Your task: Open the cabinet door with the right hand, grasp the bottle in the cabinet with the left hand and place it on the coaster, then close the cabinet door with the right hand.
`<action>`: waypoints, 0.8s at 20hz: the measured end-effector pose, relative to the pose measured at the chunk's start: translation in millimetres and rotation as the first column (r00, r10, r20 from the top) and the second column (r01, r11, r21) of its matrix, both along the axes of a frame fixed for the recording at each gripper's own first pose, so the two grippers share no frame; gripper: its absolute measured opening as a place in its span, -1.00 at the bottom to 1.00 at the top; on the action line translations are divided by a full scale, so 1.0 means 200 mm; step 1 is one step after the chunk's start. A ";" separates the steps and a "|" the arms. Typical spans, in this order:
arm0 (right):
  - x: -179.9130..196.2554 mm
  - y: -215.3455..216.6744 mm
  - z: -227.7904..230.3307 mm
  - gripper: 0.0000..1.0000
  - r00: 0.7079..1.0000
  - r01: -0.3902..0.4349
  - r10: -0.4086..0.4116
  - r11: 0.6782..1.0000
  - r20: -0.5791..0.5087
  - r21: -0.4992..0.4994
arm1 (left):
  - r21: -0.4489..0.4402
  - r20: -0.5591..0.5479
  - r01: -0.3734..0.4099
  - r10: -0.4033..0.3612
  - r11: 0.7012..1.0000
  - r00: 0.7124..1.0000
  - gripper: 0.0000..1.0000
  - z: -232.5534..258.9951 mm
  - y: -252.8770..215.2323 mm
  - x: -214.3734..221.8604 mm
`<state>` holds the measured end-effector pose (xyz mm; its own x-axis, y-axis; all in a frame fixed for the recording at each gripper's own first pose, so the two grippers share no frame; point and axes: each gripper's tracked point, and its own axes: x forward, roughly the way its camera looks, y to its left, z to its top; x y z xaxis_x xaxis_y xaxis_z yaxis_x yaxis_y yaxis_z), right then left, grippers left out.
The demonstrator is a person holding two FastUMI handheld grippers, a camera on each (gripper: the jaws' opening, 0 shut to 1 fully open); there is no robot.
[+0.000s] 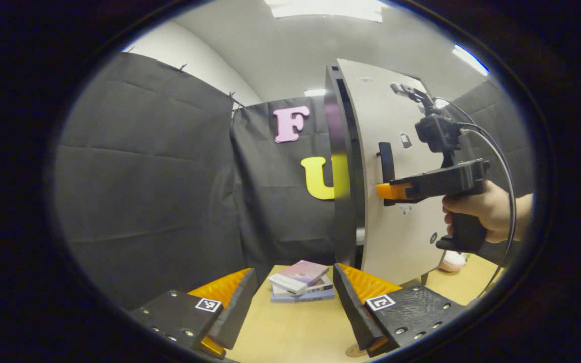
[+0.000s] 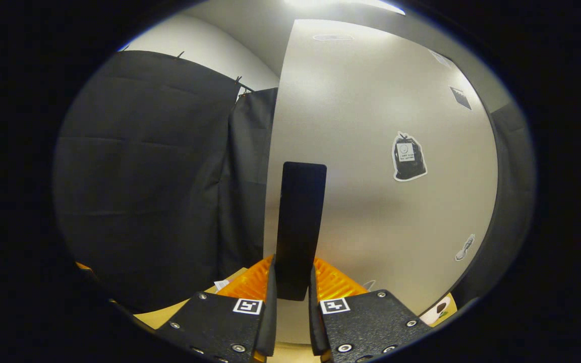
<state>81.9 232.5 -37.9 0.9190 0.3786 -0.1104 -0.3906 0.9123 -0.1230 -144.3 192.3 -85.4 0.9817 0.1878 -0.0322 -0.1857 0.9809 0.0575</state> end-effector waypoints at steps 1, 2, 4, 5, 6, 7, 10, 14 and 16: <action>-0.03 -0.01 0.00 -0.45 1.000 -0.005 0.005 1.000 -0.006 -0.002 | 0.007 0.014 0.016 -0.016 1.000 1.000 0.84 0.03 -0.03 0.01; -0.05 -0.03 0.01 -0.45 1.000 -0.013 0.013 1.000 -0.008 0.001 | 0.021 0.033 0.032 -0.033 0.999 0.999 0.84 0.07 -0.07 0.00; -0.09 -0.05 0.01 -0.45 0.999 -0.035 0.035 0.999 -0.003 0.004 | 0.052 0.064 0.043 -0.046 0.998 0.997 0.75 0.13 -0.14 -0.02; -0.11 -0.06 0.01 -0.45 0.999 -0.051 0.051 0.999 -0.001 0.002 | 0.056 0.064 0.042 -0.046 0.998 0.997 0.84 0.14 -0.18 -0.03; -0.14 -0.06 0.02 -0.47 0.998 -0.065 0.065 0.998 -0.004 0.009 | 0.048 0.060 0.038 -0.041 0.998 0.997 0.75 0.13 -0.22 -0.04; -0.17 -0.07 0.02 -0.44 0.997 -0.077 0.077 0.997 -0.010 0.021 | 0.038 0.060 0.034 -0.037 0.999 0.998 0.75 0.13 -0.25 -0.04; -0.24 -0.11 0.02 -0.43 0.995 -0.099 0.099 0.995 -0.021 0.032 | 0.026 0.056 0.040 -0.041 0.999 0.998 0.75 0.19 -0.38 -0.09; -0.34 -0.17 0.04 -0.47 0.989 -0.134 0.136 0.990 -0.049 0.038 | 0.079 0.046 0.040 -0.044 0.996 0.998 0.76 0.25 -0.52 -0.11; -0.37 -0.20 0.04 -0.47 0.987 -0.148 0.149 0.988 -0.057 0.034 | 0.077 0.044 0.047 -0.050 0.996 0.998 0.75 0.27 -0.62 -0.10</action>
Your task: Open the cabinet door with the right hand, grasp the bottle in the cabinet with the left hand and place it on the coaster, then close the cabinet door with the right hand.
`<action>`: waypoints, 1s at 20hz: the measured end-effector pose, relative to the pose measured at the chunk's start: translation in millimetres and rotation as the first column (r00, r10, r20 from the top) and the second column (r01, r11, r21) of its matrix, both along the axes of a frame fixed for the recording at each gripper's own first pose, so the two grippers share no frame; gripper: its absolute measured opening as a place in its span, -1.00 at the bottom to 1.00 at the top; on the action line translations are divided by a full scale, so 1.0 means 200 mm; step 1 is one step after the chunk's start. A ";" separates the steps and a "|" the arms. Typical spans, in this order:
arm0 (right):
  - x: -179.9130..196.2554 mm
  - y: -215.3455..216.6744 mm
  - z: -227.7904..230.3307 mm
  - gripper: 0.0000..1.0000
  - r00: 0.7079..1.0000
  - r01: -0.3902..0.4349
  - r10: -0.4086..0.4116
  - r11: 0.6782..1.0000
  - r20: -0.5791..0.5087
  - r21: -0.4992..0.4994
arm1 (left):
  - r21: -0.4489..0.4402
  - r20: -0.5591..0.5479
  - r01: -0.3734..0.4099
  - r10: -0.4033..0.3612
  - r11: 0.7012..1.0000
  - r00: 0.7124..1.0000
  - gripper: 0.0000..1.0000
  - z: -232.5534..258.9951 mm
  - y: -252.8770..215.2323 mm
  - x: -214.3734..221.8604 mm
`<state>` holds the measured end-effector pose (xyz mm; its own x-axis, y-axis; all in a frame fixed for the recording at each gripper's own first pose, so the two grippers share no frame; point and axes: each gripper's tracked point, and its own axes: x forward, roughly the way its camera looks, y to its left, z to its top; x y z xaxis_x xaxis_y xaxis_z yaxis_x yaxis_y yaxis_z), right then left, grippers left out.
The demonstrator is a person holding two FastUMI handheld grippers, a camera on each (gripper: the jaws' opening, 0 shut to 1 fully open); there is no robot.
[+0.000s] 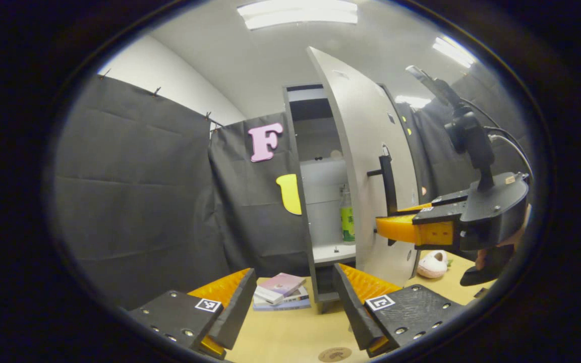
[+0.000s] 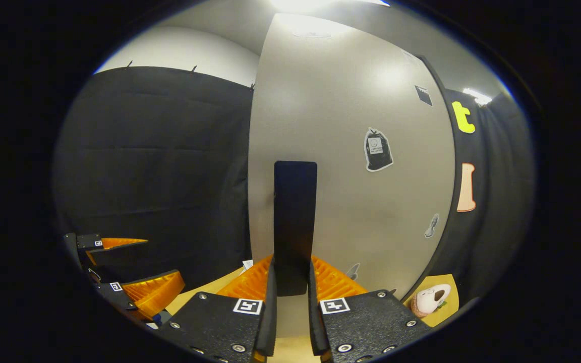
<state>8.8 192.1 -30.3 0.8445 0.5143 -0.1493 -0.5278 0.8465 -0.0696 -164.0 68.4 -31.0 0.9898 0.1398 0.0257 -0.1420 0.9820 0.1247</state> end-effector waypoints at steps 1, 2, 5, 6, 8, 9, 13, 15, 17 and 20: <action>-0.01 -0.02 0.01 -0.45 1.000 -0.003 0.003 1.000 -0.003 -0.006 | -0.004 0.004 0.005 -0.004 1.000 1.000 0.75 0.01 -0.06 0.00; -0.02 -0.04 0.00 -0.45 1.000 -0.006 0.006 1.000 -0.010 -0.009 | -0.006 0.008 0.009 -0.009 1.000 1.000 0.75 0.03 -0.12 -0.02; -0.08 -0.10 0.01 -0.45 0.999 -0.023 0.023 1.000 -0.031 0.003 | -0.021 -0.001 0.027 -0.028 0.999 1.000 0.84 0.02 -0.30 -0.02; -0.09 -0.12 0.02 -0.45 0.999 -0.028 0.028 1.000 -0.033 0.001 | -0.027 -0.012 0.037 -0.037 0.999 0.999 0.84 0.00 -0.35 -0.02; -0.12 -0.17 0.02 -0.45 0.999 -0.024 0.024 1.000 -0.036 0.001 | -0.025 -0.016 0.047 -0.048 0.999 0.999 0.75 0.00 -0.41 0.00; -0.13 -0.19 0.03 -0.45 0.999 -0.020 0.020 1.000 -0.038 0.000 | -0.023 -0.019 0.055 -0.056 0.998 0.998 0.75 0.00 -0.46 0.02; -0.15 -0.28 0.03 -0.46 0.998 0.001 0.000 1.000 -0.057 0.006 | -0.023 -0.028 0.094 -0.094 0.995 0.995 0.75 0.02 -0.68 0.04; -0.16 -0.33 0.03 -0.46 0.998 0.013 -0.012 1.000 -0.065 0.005 | -0.024 -0.020 0.116 -0.116 0.993 0.993 0.75 0.03 -0.79 0.06; -0.17 -0.38 0.03 -0.46 0.995 0.035 -0.035 0.999 -0.088 0.007 | -0.029 -0.021 0.134 -0.135 0.991 0.991 0.66 0.04 -0.89 0.08; -0.21 -0.46 0.02 -0.46 0.993 0.063 -0.060 0.998 -0.101 0.019 | -0.047 -0.022 0.141 -0.143 0.989 0.990 0.75 0.03 -0.98 0.11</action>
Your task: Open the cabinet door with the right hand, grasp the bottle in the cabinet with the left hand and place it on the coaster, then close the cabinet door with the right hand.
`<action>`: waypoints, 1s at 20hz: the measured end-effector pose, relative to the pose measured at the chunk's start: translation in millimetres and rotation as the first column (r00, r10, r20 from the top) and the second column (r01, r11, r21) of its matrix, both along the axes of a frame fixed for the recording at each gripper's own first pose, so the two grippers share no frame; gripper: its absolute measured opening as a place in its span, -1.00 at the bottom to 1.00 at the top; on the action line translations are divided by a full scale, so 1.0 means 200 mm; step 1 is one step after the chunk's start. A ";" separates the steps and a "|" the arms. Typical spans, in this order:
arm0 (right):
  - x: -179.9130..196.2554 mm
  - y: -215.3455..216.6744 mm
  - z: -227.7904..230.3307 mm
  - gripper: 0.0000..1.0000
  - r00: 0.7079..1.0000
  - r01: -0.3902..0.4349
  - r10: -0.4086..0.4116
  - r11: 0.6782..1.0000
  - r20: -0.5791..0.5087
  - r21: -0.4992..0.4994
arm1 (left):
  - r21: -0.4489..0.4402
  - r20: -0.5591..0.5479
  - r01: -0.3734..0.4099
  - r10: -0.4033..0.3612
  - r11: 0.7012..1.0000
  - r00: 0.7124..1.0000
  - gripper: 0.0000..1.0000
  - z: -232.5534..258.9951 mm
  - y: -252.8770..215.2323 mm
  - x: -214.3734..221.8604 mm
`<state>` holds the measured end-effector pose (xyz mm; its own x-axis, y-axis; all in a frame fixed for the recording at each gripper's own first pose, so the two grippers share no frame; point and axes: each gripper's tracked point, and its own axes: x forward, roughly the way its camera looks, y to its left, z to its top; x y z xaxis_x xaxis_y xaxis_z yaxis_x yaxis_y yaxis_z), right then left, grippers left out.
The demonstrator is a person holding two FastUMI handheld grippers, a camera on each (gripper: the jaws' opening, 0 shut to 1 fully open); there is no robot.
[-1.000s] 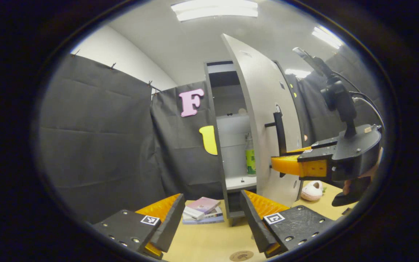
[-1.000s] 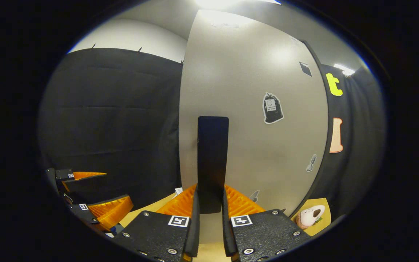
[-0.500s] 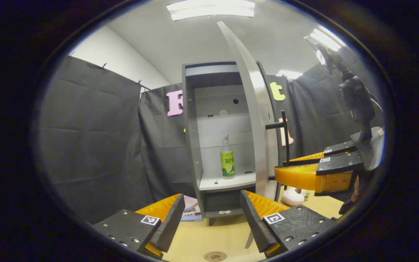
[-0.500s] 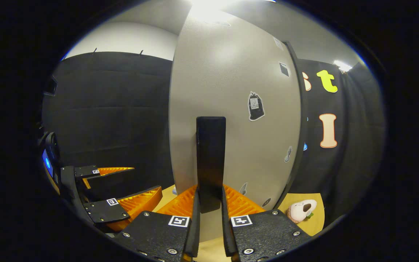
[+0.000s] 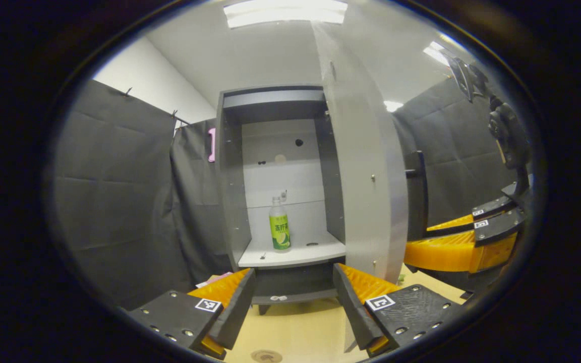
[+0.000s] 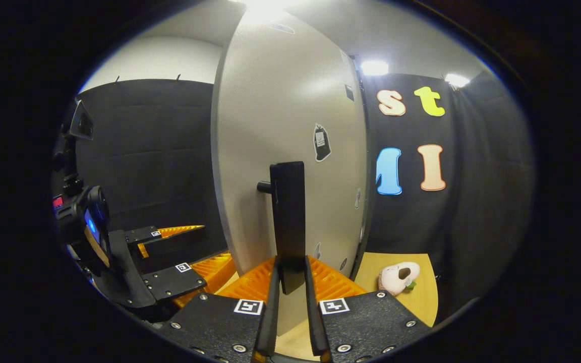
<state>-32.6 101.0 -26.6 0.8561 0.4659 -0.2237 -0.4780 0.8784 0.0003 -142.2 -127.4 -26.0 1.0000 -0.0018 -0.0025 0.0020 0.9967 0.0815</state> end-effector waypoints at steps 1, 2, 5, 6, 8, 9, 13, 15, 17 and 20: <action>0.00 -0.03 0.00 -0.44 1.000 0.013 -0.013 1.000 0.008 -0.011 | -0.002 0.000 -0.007 0.007 1.000 1.000 0.75 0.00 -0.03 0.01; 0.01 -0.06 0.00 -0.47 0.999 0.029 -0.029 0.999 0.021 -0.029 | -0.001 0.002 -0.014 0.014 1.000 1.000 0.75 0.02 -0.04 0.01; 0.02 -0.18 0.00 -0.51 0.993 0.105 -0.101 0.991 0.056 -0.088 | 0.014 0.011 -0.017 0.017 1.000 1.000 0.75 0.03 -0.07 0.04; 0.01 -0.22 0.00 -0.47 0.990 0.131 -0.125 0.986 0.072 -0.098 | 0.023 0.012 -0.024 0.024 0.999 1.000 0.66 0.03 -0.07 0.06; 0.00 -0.28 0.01 -0.48 0.983 0.172 -0.164 0.980 0.082 -0.097 | 0.022 0.001 -0.038 0.038 0.999 0.999 0.75 0.01 -0.07 0.08; -0.01 -0.29 0.01 -0.48 0.981 0.183 -0.176 0.979 0.081 -0.089 | 0.010 -0.008 -0.042 0.042 0.999 0.999 0.66 0.00 -0.07 0.10; -0.10 -0.36 -0.02 -0.56 0.971 0.232 -0.229 0.972 0.064 -0.040 | -0.006 0.010 -0.042 0.042 0.999 0.999 0.75 0.06 -0.07 0.19; -0.16 -0.41 -0.04 -0.46 0.965 0.255 -0.253 0.967 0.067 -0.021 | 0.009 0.029 -0.023 0.023 1.000 0.999 0.75 0.07 -0.05 0.28; -0.25 -0.46 -0.07 -0.16 0.952 0.298 -0.296 0.954 0.076 -0.012 | 0.013 0.039 -0.003 0.003 1.000 0.999 0.84 0.07 -0.03 0.41; -0.40 -0.53 -0.13 0.53 0.928 0.368 -0.367 0.930 0.072 -0.001 | -0.027 0.067 -0.009 0.011 1.000 0.998 0.75 0.09 0.03 0.60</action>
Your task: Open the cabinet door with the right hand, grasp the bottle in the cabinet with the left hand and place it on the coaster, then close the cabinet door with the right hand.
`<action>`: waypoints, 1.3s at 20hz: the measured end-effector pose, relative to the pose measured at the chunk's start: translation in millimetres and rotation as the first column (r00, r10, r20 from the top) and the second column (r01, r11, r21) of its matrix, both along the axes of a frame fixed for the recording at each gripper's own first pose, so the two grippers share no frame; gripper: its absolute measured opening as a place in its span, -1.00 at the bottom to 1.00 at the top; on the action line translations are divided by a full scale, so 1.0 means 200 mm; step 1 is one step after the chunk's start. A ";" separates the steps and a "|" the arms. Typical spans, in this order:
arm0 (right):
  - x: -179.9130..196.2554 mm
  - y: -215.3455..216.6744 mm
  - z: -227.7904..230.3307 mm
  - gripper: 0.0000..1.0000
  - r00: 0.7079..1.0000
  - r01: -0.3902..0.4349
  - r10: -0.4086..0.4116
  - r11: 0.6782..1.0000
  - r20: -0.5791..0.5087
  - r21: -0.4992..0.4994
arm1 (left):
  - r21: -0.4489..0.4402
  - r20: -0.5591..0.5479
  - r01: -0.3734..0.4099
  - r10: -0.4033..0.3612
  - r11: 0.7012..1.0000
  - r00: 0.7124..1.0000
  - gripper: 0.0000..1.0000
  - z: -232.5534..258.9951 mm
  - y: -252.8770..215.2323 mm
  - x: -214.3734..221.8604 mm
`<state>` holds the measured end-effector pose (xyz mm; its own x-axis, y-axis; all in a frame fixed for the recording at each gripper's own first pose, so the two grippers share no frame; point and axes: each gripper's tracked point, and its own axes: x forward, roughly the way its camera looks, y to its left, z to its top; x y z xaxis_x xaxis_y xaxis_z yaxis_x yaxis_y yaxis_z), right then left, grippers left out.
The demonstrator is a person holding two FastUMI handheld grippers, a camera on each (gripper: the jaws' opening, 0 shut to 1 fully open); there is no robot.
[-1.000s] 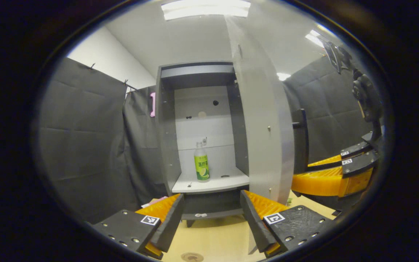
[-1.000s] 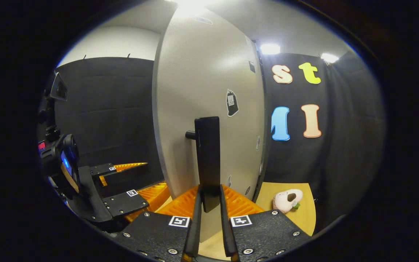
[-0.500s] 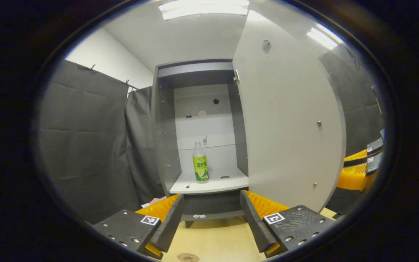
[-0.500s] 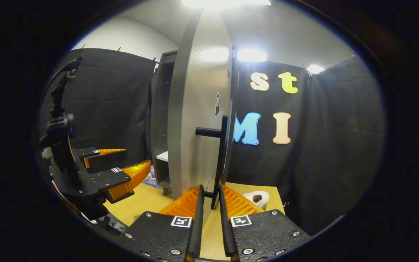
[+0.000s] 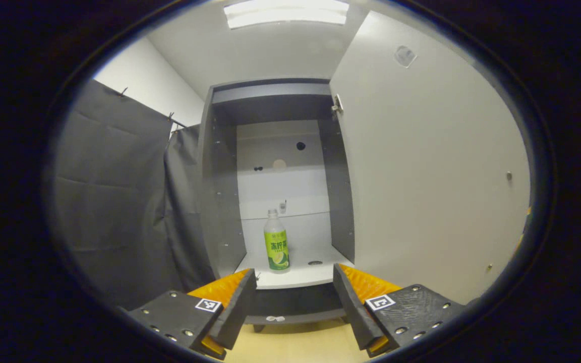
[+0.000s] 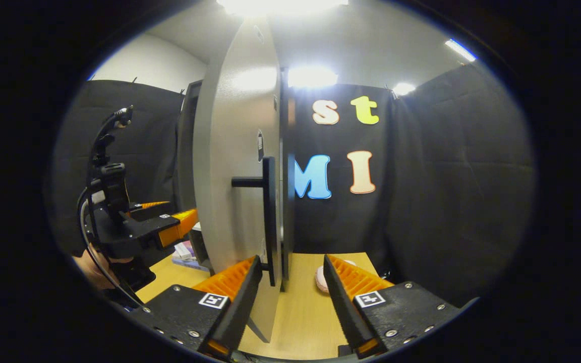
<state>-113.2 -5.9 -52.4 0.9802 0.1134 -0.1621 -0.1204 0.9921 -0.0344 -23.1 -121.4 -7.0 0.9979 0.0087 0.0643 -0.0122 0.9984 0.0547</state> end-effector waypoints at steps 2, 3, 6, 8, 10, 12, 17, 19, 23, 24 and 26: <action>-0.09 -0.04 -0.02 0.77 0.999 0.035 -0.035 0.999 0.002 -0.003 | -0.033 0.040 -0.010 0.012 0.999 0.999 0.75 0.04 0.06 0.11; -0.14 -0.04 -0.02 0.82 0.999 0.045 -0.045 0.999 0.012 0.005 | -0.047 0.058 -0.006 0.009 0.999 0.998 0.75 0.06 0.09 0.18; -0.29 -0.05 0.05 0.87 0.993 0.088 -0.092 0.994 0.077 0.063 | -0.096 0.059 0.021 -0.015 0.995 0.998 0.84 0.04 0.14 0.37; -0.41 -0.11 0.03 0.83 0.984 0.145 -0.149 0.988 0.098 0.043 | -0.091 0.060 -0.009 0.015 0.996 0.998 0.83 0.05 0.22 0.49; -0.47 -0.18 0.04 0.87 0.968 0.223 -0.228 0.973 0.109 0.054 | -0.084 0.032 0.004 -0.001 0.996 1.000 0.75 0.00 0.26 0.65; -0.49 -0.24 -0.02 0.82 0.948 0.295 -0.306 0.948 0.083 0.123 | -0.090 0.018 0.024 -0.023 0.996 1.000 0.75 -0.07 0.28 0.82; -0.32 -0.31 -0.20 0.90 0.890 0.449 -0.456 0.876 -0.002 0.176 | -0.048 0.026 0.080 -0.078 0.996 0.997 0.84 -0.10 0.20 1.14; -0.29 -0.28 -0.26 0.92 0.882 0.468 -0.470 0.867 -0.034 0.173 | -0.022 0.063 0.060 -0.058 0.998 0.996 0.83 -0.05 0.24 1.24; -0.32 -0.22 -0.33 0.90 0.872 0.489 -0.487 0.860 -0.051 0.146 | -0.051 0.107 0.073 -0.067 0.996 0.992 0.66 0.01 0.23 1.34; -0.30 -0.21 -0.33 0.91 0.871 0.492 -0.489 0.860 -0.055 0.138 | -0.061 0.114 0.075 -0.068 0.995 0.991 0.66 0.02 0.24 1.37; -0.27 -0.20 -0.34 0.91 0.871 0.490 -0.486 0.861 -0.066 0.133 | -0.060 0.133 0.066 -0.057 0.996 0.989 0.75 0.02 0.25 1.42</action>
